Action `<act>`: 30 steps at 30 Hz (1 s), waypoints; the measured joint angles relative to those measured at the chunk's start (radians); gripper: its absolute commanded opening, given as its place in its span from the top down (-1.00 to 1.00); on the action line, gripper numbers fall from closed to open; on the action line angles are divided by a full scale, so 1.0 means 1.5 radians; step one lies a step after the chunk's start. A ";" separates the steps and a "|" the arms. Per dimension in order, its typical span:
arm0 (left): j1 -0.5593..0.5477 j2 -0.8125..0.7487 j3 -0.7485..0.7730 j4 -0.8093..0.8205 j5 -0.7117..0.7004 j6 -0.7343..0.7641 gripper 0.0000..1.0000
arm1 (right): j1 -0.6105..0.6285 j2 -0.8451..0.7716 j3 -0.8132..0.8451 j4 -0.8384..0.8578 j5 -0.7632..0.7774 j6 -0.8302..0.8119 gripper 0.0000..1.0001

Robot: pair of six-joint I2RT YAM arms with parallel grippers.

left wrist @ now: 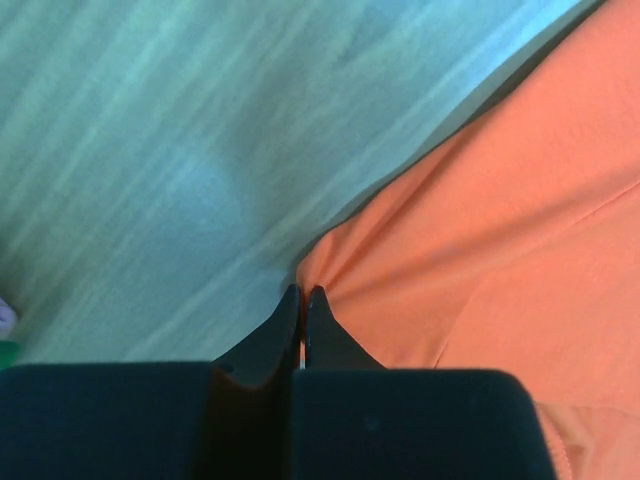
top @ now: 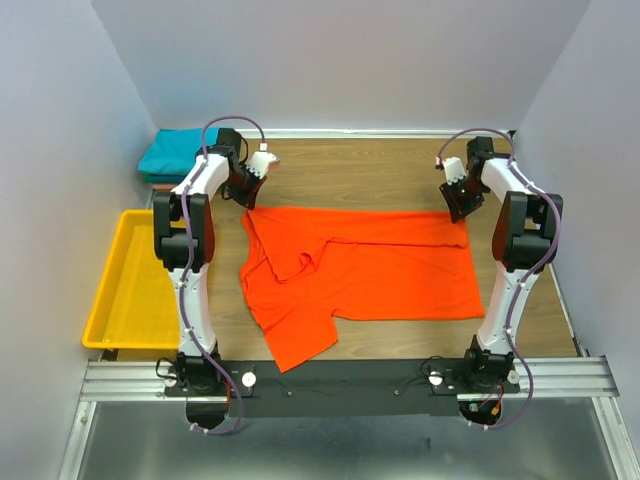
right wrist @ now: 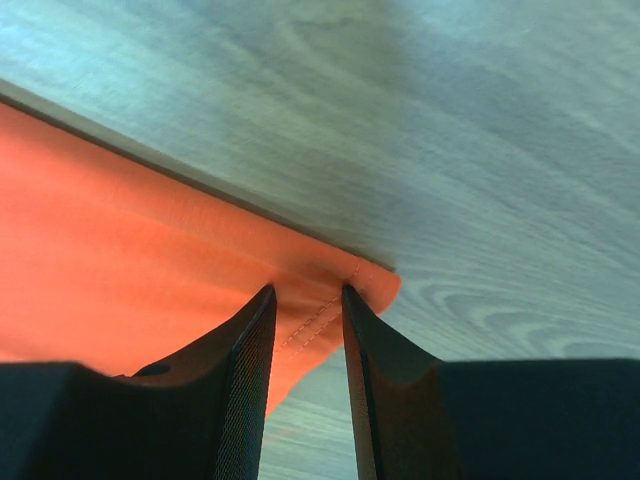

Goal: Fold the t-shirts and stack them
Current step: Fold the tshirt

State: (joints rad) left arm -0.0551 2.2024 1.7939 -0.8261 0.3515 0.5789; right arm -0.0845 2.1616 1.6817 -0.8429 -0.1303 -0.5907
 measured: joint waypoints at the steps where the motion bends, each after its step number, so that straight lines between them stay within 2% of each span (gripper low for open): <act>1: 0.000 0.006 0.010 0.001 0.000 -0.001 1.00 | 0.000 0.000 0.000 0.003 0.005 0.000 0.19; 9: 0.000 0.061 0.102 0.012 0.000 -0.025 0.98 | 0.003 0.019 0.025 0.037 0.051 0.034 0.14; 11: -0.001 0.072 0.128 0.016 0.000 -0.036 0.78 | 0.004 0.042 0.061 0.051 0.067 0.047 0.07; 12: -0.001 0.075 0.138 0.019 0.000 -0.041 0.48 | 0.004 0.050 0.077 0.058 0.073 0.052 0.04; 15: -0.002 0.081 0.175 0.027 0.001 -0.060 0.17 | 0.003 0.076 0.121 0.081 0.082 0.068 -0.07; 19: -0.001 0.062 0.179 0.039 0.004 -0.065 0.14 | 0.003 0.066 0.123 0.090 0.080 0.080 -0.14; 22: -0.002 0.013 0.133 0.044 0.018 -0.065 0.13 | 0.003 0.023 0.090 0.090 0.056 0.080 -0.12; 27: -0.019 -0.077 0.027 0.058 0.034 -0.070 0.14 | 0.008 -0.047 0.048 0.075 0.019 0.076 0.14; 30: -0.044 -0.096 -0.026 0.076 0.046 -0.081 0.14 | 0.016 -0.051 0.032 0.075 0.003 0.073 0.19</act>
State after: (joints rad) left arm -0.1207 2.0586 1.7546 -0.7124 0.4210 0.4568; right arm -0.0605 2.0846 1.7294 -0.7307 -0.1265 -0.4805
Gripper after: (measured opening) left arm 0.434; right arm 0.424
